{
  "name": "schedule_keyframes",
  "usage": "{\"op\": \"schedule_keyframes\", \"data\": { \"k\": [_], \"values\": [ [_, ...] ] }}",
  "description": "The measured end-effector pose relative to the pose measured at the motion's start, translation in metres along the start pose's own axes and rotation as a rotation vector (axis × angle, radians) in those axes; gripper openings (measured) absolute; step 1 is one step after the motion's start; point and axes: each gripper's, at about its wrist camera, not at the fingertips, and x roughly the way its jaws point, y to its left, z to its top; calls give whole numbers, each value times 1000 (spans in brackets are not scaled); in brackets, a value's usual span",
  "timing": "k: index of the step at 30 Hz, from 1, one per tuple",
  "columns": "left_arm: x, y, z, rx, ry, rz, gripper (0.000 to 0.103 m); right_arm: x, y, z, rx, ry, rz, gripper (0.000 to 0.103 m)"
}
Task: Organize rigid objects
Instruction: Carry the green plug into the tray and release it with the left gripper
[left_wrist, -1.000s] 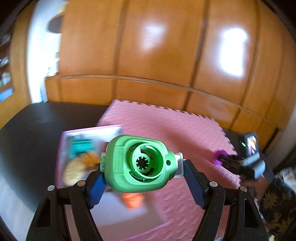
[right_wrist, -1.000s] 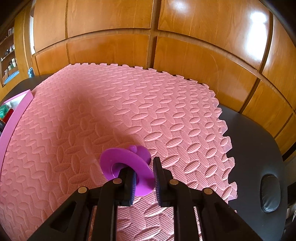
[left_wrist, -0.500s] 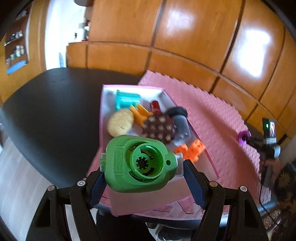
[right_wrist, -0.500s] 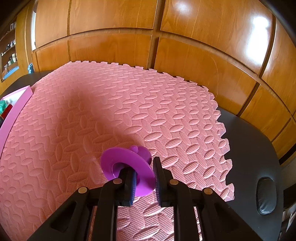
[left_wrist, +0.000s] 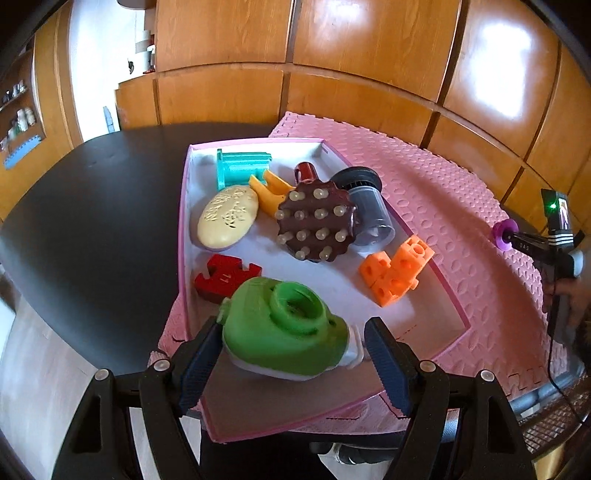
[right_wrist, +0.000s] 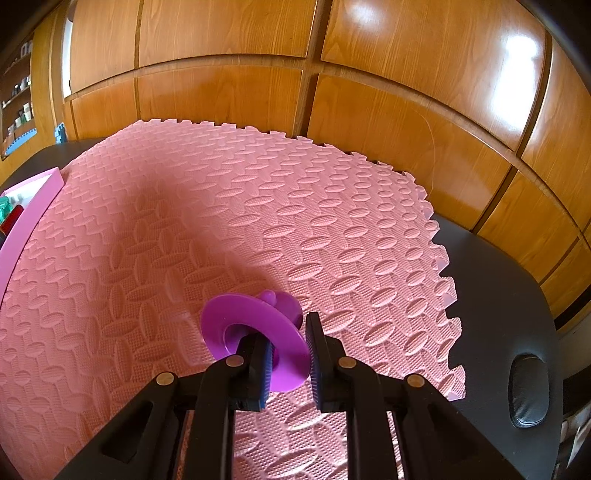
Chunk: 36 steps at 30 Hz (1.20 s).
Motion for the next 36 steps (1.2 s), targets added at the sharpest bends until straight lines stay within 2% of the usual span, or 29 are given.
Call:
{"op": "schedule_keyframes", "data": {
  "k": [10, 15, 20, 23, 25, 30, 36],
  "values": [
    [-27, 7, 10, -36, -87, 30, 83, -1, 1, 0, -6, 2, -11, 15],
    [-34, 14, 21, -69, -118, 138, 83, 0, 2, 0, -4, 5, -18, 14],
    [-35, 30, 25, -118, -122, 188, 83, -3, 5, 4, 12, 53, -27, 13],
    [-35, 37, 25, -129, -128, 201, 84, -10, 13, 4, 40, 83, 31, 13],
    [-34, 39, 23, -136, -127, 203, 84, -21, 29, 6, 21, 69, 61, 13],
    [-34, 42, 21, -143, -128, 203, 84, -60, 79, 17, -27, -7, 211, 13],
    [-33, 48, 17, -160, -124, 205, 84, -115, 157, 33, -177, -123, 397, 13]
  ]
}}
